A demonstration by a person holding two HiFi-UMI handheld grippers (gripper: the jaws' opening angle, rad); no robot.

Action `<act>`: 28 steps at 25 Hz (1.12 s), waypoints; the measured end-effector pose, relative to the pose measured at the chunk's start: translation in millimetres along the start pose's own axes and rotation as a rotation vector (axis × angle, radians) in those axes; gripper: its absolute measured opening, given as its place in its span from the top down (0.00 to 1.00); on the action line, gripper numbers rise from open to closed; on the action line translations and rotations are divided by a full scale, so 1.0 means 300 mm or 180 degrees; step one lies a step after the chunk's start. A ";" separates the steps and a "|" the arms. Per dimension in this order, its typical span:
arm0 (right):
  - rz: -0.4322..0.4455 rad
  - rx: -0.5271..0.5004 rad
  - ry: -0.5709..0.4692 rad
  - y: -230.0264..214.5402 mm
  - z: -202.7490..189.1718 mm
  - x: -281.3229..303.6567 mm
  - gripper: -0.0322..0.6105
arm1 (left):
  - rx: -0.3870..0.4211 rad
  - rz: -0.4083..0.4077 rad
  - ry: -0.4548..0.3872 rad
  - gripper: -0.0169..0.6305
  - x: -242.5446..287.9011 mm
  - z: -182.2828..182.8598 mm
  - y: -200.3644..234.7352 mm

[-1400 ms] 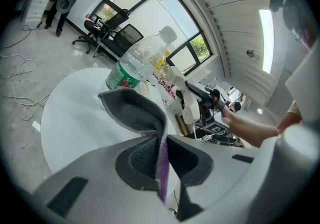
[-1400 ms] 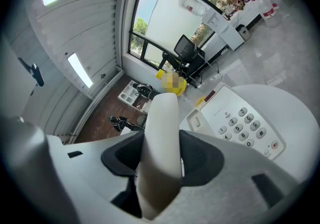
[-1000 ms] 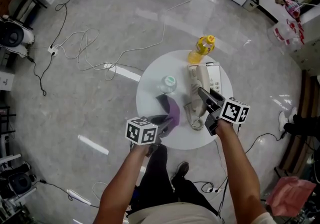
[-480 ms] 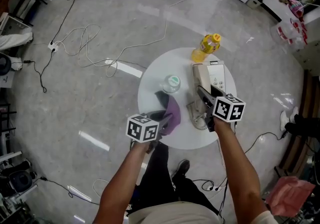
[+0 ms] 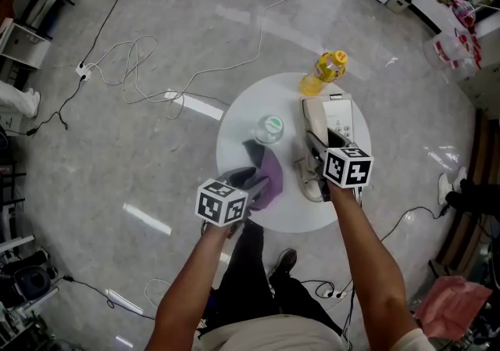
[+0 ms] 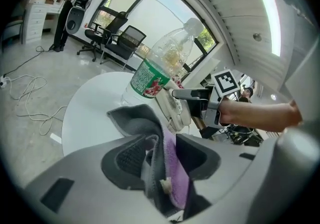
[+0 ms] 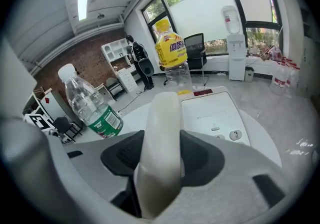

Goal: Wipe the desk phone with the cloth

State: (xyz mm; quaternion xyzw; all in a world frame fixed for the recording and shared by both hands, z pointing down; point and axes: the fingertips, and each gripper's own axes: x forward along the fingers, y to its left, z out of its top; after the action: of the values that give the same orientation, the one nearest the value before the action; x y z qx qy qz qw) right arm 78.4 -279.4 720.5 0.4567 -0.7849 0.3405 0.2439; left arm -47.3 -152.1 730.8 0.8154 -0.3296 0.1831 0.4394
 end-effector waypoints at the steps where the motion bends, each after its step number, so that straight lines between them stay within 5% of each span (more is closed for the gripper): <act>1: -0.0030 -0.0044 0.0012 0.000 -0.003 0.003 0.63 | 0.0017 0.0015 -0.0017 0.71 -0.006 0.004 0.003; 15: -0.0373 -0.0690 0.0324 -0.005 -0.015 0.013 0.58 | 0.0183 0.0067 -0.0282 0.70 -0.110 0.103 -0.033; 28: -0.0246 -0.0730 -0.0202 0.071 0.203 -0.240 0.61 | 0.0483 0.0149 -0.0816 0.71 -0.379 0.310 -0.203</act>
State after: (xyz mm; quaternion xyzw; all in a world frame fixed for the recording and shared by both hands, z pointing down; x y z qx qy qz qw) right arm 88.6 -278.4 624.1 0.4663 -0.8078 0.2243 0.2825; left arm -85.2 -162.9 576.7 0.8550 -0.3871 0.1121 0.3264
